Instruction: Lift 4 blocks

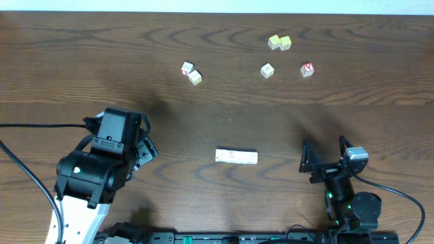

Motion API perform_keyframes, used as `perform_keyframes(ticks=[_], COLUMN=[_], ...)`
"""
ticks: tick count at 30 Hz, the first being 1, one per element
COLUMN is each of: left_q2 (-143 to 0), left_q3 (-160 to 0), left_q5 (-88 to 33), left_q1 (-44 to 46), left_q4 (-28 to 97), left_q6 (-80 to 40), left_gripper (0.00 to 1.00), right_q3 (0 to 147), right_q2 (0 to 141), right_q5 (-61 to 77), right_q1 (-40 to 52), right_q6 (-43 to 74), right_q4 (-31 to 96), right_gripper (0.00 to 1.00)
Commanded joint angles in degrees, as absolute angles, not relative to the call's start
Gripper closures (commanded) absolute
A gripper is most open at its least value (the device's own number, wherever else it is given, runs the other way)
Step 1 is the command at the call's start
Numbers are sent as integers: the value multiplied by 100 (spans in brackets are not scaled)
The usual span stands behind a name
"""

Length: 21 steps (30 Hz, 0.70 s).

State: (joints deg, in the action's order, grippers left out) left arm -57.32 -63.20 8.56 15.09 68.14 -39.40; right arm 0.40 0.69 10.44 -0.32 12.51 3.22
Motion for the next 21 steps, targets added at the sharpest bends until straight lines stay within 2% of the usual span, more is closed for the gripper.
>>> perform_keyframes(ticks=[1, 21], left_q2=[-5734, -5780], left_q3=[-6377, -6375], left_q5=[950, 1227], left_q1=[1490, 1490], left_q4=[6836, 6895], left_q6=[-3975, -3778], left_gripper=[23, 23], right_q3=[32, 32], right_q2=[32, 32], right_q5=[952, 952], right_q1=[-86, -86], right_q6=[1168, 1168], right_q4=[353, 353], right_gripper=[1, 1])
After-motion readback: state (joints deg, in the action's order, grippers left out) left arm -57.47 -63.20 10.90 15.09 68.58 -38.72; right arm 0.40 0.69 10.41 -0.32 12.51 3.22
